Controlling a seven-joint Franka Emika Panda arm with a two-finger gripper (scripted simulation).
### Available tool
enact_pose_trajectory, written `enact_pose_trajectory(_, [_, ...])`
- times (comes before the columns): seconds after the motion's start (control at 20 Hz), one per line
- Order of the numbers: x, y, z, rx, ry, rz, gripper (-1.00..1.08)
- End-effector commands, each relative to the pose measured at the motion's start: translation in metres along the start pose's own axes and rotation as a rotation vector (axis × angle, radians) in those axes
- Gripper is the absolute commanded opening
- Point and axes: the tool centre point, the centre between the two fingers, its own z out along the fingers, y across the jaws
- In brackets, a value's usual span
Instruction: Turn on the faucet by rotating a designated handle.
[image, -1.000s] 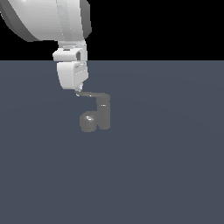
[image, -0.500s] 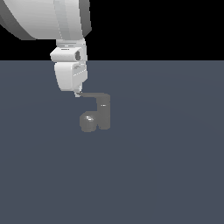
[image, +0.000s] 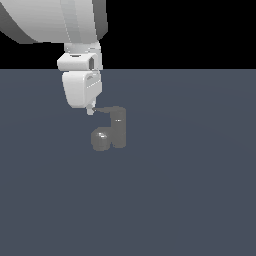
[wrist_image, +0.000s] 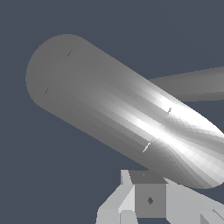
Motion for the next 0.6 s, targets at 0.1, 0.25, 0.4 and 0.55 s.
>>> enact_pose_trajectory(0.1, [0.015, 0.014, 0.001, -0.005, 0.003, 0.010, -1.00])
enact_pose_trajectory(0.25, [0.020, 0.023, 0.001, -0.005, 0.002, 0.009, -1.00])
enact_pose_trajectory(0.4, [0.015, 0.023, -0.001, -0.001, 0.001, 0.000, -1.00])
enact_pose_trajectory(0.55, [0.031, 0.026, 0.000, -0.002, 0.001, 0.002, -1.00])
